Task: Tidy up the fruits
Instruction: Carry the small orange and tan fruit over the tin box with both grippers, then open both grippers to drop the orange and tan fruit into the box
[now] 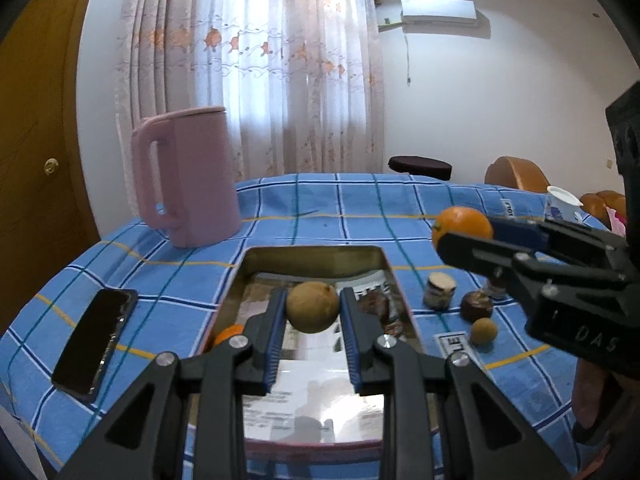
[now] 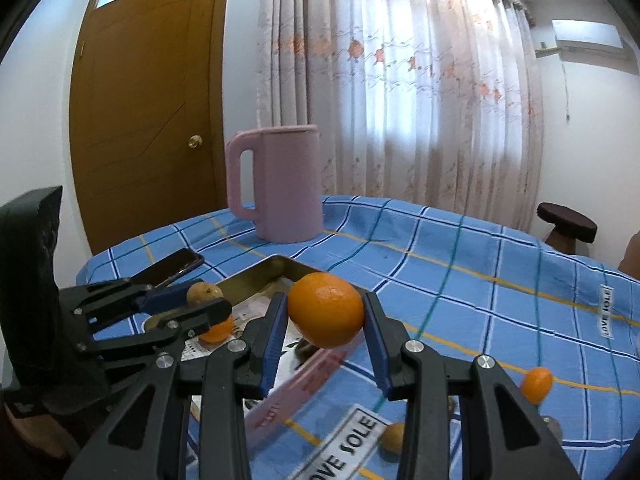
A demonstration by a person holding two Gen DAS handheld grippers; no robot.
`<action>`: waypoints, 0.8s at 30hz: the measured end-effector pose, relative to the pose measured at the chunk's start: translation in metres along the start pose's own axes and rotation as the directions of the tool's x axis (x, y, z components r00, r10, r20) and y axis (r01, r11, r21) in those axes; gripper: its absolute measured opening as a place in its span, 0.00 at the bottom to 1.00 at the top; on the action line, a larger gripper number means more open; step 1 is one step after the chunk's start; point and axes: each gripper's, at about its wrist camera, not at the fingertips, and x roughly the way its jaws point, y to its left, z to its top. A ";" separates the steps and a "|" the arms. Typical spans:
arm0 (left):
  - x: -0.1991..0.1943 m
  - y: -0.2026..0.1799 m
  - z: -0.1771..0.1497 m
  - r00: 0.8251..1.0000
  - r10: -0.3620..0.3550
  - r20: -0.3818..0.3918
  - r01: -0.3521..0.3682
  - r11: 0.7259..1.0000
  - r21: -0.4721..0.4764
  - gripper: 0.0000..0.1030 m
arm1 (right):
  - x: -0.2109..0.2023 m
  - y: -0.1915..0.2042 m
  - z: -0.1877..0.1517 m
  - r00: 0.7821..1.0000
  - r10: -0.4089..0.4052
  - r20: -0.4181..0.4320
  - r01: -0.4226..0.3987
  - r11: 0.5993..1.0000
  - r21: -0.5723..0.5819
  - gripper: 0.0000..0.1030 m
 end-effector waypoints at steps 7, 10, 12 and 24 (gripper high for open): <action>-0.002 0.020 -0.005 1.000 0.025 -0.017 -0.025 1.000 -0.015 0.27 | 0.018 0.018 -0.005 0.998 0.035 -0.046 -0.036 0.999 -0.026 0.39; 0.001 0.025 -0.008 0.999 0.027 -0.034 -0.027 0.999 -0.019 0.27 | 0.024 0.025 -0.008 0.997 0.045 -0.068 -0.048 0.998 -0.039 0.39; 0.004 0.026 -0.010 0.999 0.025 -0.047 -0.026 1.000 -0.018 0.27 | 0.027 0.028 -0.010 0.995 0.049 -0.084 -0.053 0.998 -0.045 0.39; 0.018 0.026 -0.020 0.993 0.024 -0.120 -0.025 1.000 -0.007 0.27 | 0.043 0.040 -0.021 0.983 0.070 -0.169 -0.084 0.993 -0.080 0.39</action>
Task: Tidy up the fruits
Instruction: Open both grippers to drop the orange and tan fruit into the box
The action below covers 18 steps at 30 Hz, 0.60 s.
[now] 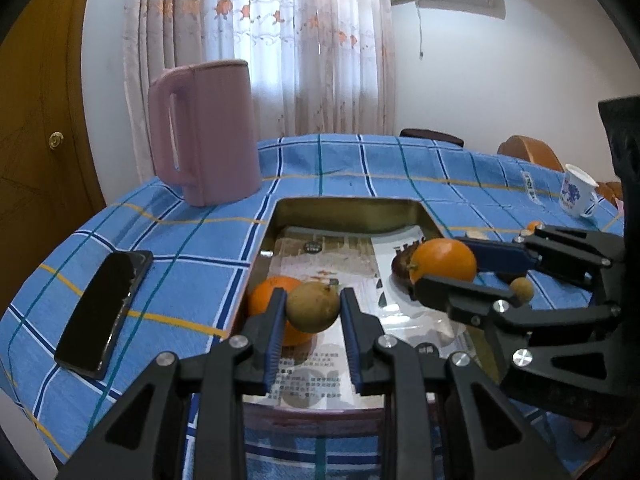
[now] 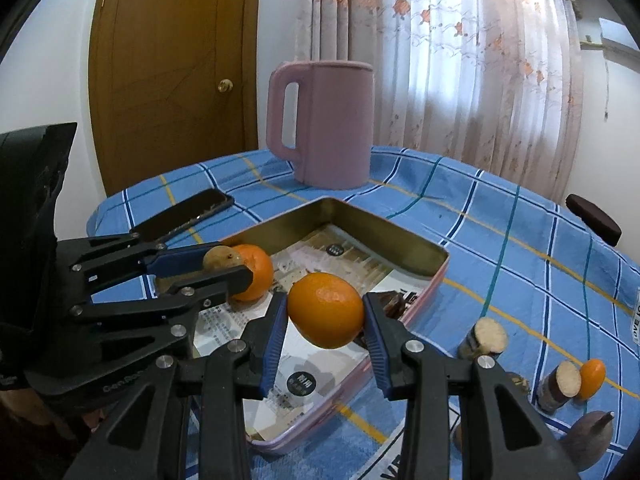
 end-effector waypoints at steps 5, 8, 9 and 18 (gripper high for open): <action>0.003 0.000 -0.003 1.000 0.009 -0.012 -0.009 1.000 0.007 0.29 | 0.005 0.001 -0.001 0.999 0.016 -0.035 -0.016 1.000 -0.006 0.39; 0.003 0.000 -0.003 1.000 0.012 -0.015 -0.012 1.000 0.013 0.29 | 0.007 0.004 -0.001 0.999 0.016 -0.046 -0.017 1.000 -0.020 0.39; 0.003 0.000 -0.003 1.000 0.011 -0.016 -0.011 1.000 0.013 0.29 | 0.007 0.004 -0.001 0.999 0.018 -0.048 -0.019 1.000 -0.023 0.39; -0.001 0.002 0.000 0.999 0.046 0.003 -0.046 0.999 0.011 0.54 | 0.005 -0.002 -0.001 0.999 0.035 -0.039 -0.034 0.999 0.010 0.43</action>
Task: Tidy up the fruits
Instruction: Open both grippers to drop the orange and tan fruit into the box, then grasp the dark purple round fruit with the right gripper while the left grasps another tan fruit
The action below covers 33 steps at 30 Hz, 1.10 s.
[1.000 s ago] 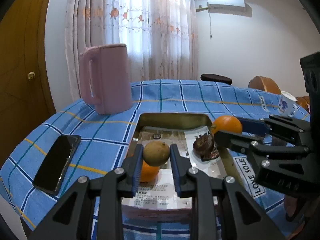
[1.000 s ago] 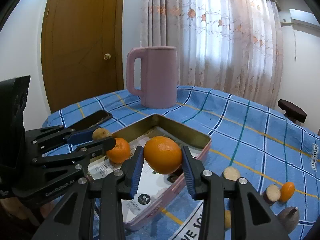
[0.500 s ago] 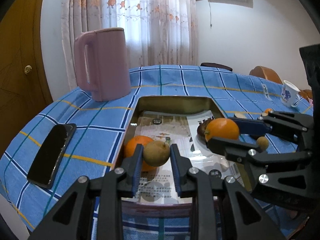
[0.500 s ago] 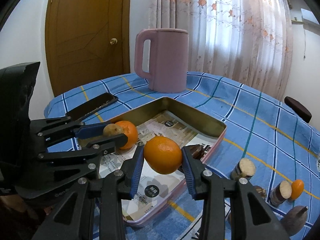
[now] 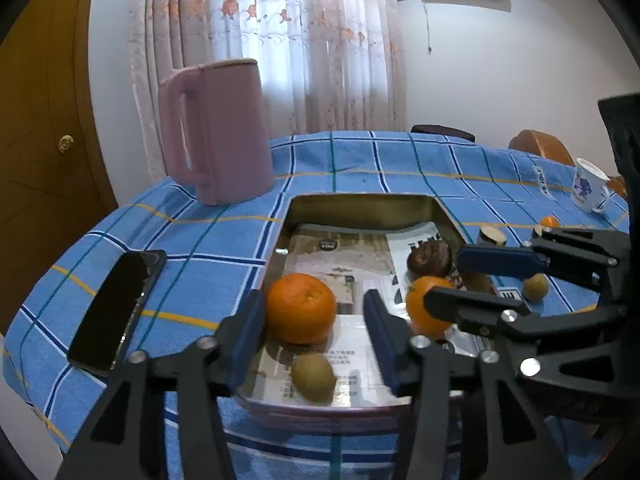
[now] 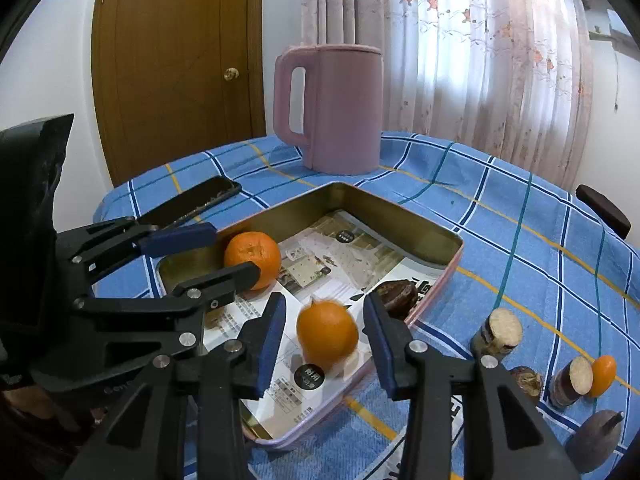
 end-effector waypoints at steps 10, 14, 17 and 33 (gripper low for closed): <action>-0.020 -0.014 0.009 0.996 -0.053 0.070 0.053 0.999 0.005 0.76 | -0.065 -0.027 -0.013 0.984 -0.139 0.108 0.135 0.990 0.040 0.55; -0.025 -0.041 0.013 0.990 -0.120 0.074 0.118 0.992 0.036 0.76 | -0.105 -0.063 -0.031 0.955 -0.266 0.129 0.250 0.960 0.126 0.61; -0.028 -0.069 0.014 0.983 -0.173 0.068 0.167 0.982 0.088 0.76 | -0.124 -0.089 -0.047 0.928 -0.360 0.092 0.340 0.923 0.179 0.61; 0.023 -0.170 0.021 0.926 -0.325 -0.193 0.361 0.913 0.192 0.64 | -0.105 -0.148 -0.075 0.913 -0.399 -0.087 0.406 0.862 0.306 0.61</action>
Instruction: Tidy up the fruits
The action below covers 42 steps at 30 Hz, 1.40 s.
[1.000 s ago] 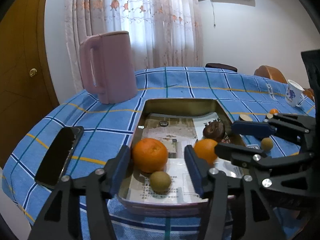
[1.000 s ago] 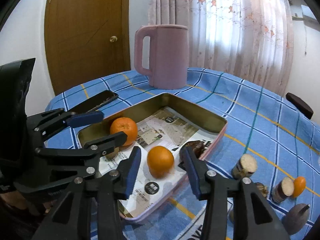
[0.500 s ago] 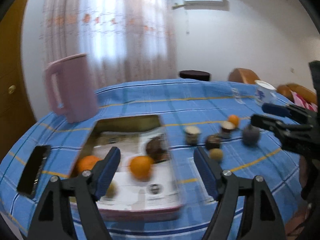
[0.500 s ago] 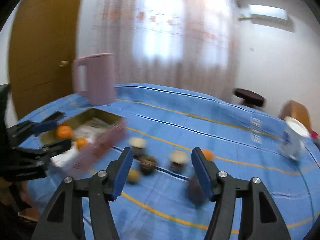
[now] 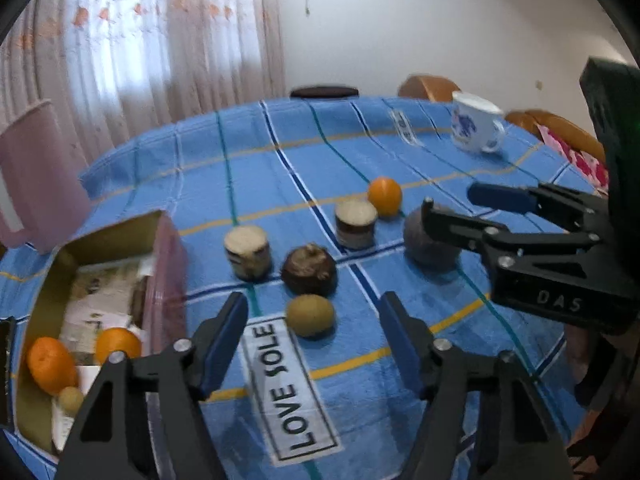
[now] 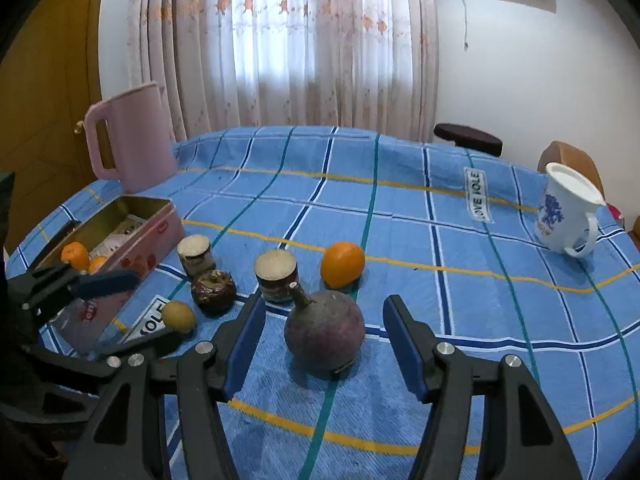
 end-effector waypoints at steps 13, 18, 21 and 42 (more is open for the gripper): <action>0.026 0.016 0.001 0.987 -0.117 -0.111 0.105 0.989 -0.107 0.30 | 0.033 -0.004 0.001 0.989 0.024 -0.147 -0.021 1.000 0.017 0.51; 0.012 0.015 0.001 0.995 -0.094 -0.043 0.090 0.992 -0.094 0.30 | 0.019 -0.002 0.001 0.995 0.050 -0.081 -0.049 0.999 0.012 0.51; 0.001 0.018 0.001 0.997 -0.078 0.010 0.079 0.992 -0.102 0.30 | 0.010 -0.001 0.002 0.997 0.069 -0.035 -0.069 0.998 0.008 0.51; -0.037 0.017 -0.003 0.975 0.044 0.219 -0.022 0.994 -0.103 0.30 | -0.024 -0.002 -0.002 0.974 0.163 0.160 -0.162 0.987 -0.018 0.51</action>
